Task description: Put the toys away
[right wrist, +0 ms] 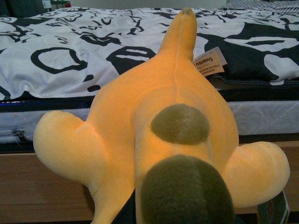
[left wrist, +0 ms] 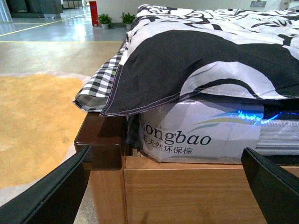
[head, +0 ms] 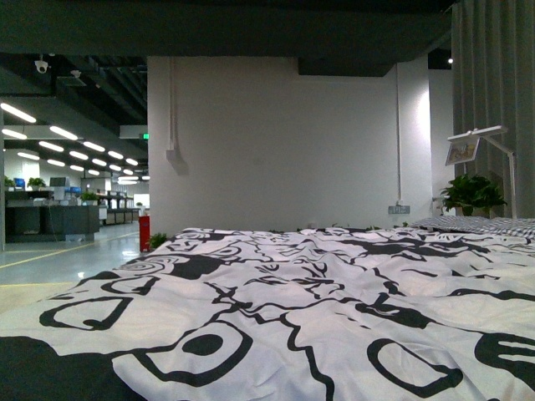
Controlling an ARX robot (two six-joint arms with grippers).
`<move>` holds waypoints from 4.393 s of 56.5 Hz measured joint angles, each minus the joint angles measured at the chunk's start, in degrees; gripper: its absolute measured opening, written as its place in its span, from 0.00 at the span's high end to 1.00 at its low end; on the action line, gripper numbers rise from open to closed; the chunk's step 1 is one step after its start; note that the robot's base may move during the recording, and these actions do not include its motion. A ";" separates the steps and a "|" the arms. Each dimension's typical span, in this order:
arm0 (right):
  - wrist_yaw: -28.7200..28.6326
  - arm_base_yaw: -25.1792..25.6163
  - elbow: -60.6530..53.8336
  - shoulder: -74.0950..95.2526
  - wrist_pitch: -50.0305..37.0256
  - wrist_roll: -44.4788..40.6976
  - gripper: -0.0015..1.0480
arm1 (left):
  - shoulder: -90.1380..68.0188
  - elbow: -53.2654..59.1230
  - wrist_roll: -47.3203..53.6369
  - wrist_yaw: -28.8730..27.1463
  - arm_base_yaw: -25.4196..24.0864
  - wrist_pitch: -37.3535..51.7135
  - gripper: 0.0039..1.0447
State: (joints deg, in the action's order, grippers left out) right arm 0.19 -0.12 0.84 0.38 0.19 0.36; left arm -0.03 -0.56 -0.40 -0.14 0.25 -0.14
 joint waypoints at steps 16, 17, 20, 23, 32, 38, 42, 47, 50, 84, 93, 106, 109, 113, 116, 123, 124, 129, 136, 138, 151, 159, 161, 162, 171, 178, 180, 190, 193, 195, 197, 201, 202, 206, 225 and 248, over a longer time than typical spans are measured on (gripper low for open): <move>0.00 0.00 0.00 -0.02 0.00 0.00 0.93 | -0.02 0.00 0.02 0.00 0.00 0.00 0.06; 0.00 0.00 0.00 -0.02 0.00 0.00 0.93 | 0.00 -0.02 0.02 0.00 0.00 0.00 0.06; 0.00 0.00 0.00 -0.02 0.00 0.00 0.93 | 0.00 -0.02 0.00 0.00 0.00 0.00 0.06; 0.00 0.00 0.00 -0.02 0.00 0.00 0.93 | 0.00 -0.02 0.00 0.00 0.00 0.00 0.06; -0.33 -0.02 0.00 -0.02 0.00 0.02 0.93 | 0.00 -0.02 0.00 -0.15 -0.04 0.00 0.06; -1.11 -0.02 0.00 0.00 0.00 -0.02 0.93 | 0.00 0.00 0.00 -0.26 -0.11 0.00 0.06; -0.61 0.00 0.00 0.02 0.04 -0.02 0.93 | -0.04 -0.02 0.02 -0.11 -0.11 0.00 0.06; -0.15 0.04 0.00 -0.04 0.04 -0.02 0.93 | -0.09 -0.02 0.02 0.04 -0.11 0.00 0.06; 0.09 0.04 0.00 -0.02 0.07 -0.02 0.93 | -0.07 -0.02 0.02 0.11 -0.11 0.00 0.06; -0.22 0.04 0.00 -0.02 0.04 -0.04 0.93 | -0.04 -0.02 0.02 -0.07 -0.11 0.02 0.06; -0.20 0.04 0.00 -0.02 0.04 -0.02 0.93 | -0.04 -0.02 0.02 -0.02 -0.11 0.02 0.06; -0.20 0.04 0.00 -0.02 0.04 -0.02 0.93 | -0.04 -0.02 0.02 0.07 -0.11 0.02 0.06; -0.24 0.04 0.00 -0.02 0.04 -0.02 0.93 | -0.04 -0.02 0.02 0.00 -0.11 0.02 0.06; -0.15 0.04 0.00 0.00 0.04 -0.02 0.93 | -0.07 -0.02 0.02 0.11 -0.11 0.02 0.06; -0.22 0.04 0.00 -0.02 0.04 -0.04 0.93 | -0.07 -0.02 0.02 -0.02 -0.11 0.02 0.06; -0.02 0.07 0.00 -0.07 0.04 -0.02 0.93 | -0.07 -0.02 0.02 0.17 -0.09 0.02 0.06; 0.11 0.13 0.00 -0.11 0.04 -0.02 0.93 | -0.07 -0.02 0.02 0.24 -0.09 0.02 0.06; 0.61 0.15 0.00 -0.11 0.04 -0.04 0.93 | -0.07 -0.02 0.04 0.31 -0.09 0.02 0.06; -0.48 0.09 0.00 -0.11 0.04 -0.02 0.93 | -0.07 -0.02 0.02 0.11 -0.11 0.02 0.06; -0.55 0.09 0.00 -0.11 0.04 -0.02 0.93 | -0.07 -0.02 0.02 0.07 -0.11 0.02 0.06; -0.24 0.09 0.00 -0.11 0.04 -0.04 0.93 | -0.07 -0.02 0.02 0.11 -0.11 0.02 0.06; -0.24 0.09 0.00 -0.11 0.04 -0.02 0.93 | -0.07 -0.02 0.02 0.11 -0.11 0.02 0.06; -0.24 0.09 0.00 -0.09 0.04 -0.02 0.93 | -0.07 -0.02 0.02 0.11 -0.11 0.02 0.06; -0.24 0.09 0.00 -0.09 0.04 -0.02 0.93 | -0.07 -0.02 0.02 0.11 -0.11 0.02 0.06; -0.22 0.09 0.00 -0.11 0.04 -0.02 0.93 | -0.07 -0.02 0.02 0.13 -0.11 0.02 0.06; -0.26 0.09 0.00 -0.11 0.04 -0.02 0.93 | -0.07 -0.02 0.02 0.11 -0.11 0.02 0.06; -0.24 0.09 0.00 -0.09 0.04 -0.02 0.93 | -0.07 -0.02 0.02 0.13 -0.11 0.02 0.06; -0.24 0.09 0.00 -0.11 0.04 -0.02 0.93 | -0.07 -0.02 0.02 0.13 -0.11 0.02 0.06; -0.20 0.09 0.00 -0.09 0.04 -0.02 0.93 | -0.07 -0.02 0.02 0.13 -0.11 0.02 0.06; -0.22 0.09 0.00 -0.09 0.04 -0.02 0.93 | -0.07 -0.02 0.02 0.13 -0.11 0.02 0.06; -0.24 0.09 0.00 -0.11 0.04 -0.02 0.93 | -0.04 -0.02 0.02 0.09 -0.11 0.02 0.06; -0.24 0.09 0.00 -0.07 0.04 -0.02 0.93 | -0.04 -0.02 0.02 0.15 -0.09 0.02 0.06; -0.22 0.09 0.00 -0.07 0.04 -0.02 0.93 | -0.04 -0.02 0.02 0.13 -0.11 0.02 0.06; -0.24 0.09 0.00 -0.07 0.04 -0.02 0.93 | -0.04 -0.02 0.02 0.09 -0.11 0.02 0.06; -0.22 0.09 0.00 -0.07 0.04 -0.02 0.93 | -0.04 -0.02 0.02 0.09 -0.11 0.02 0.06; -0.24 0.09 0.00 -0.07 0.04 -0.04 0.93 | -0.04 -0.02 0.02 0.11 -0.11 0.02 0.06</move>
State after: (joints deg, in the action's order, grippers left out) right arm -0.05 -0.03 0.84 0.32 0.23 0.32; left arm -0.08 -0.58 -0.38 -0.03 0.14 -0.12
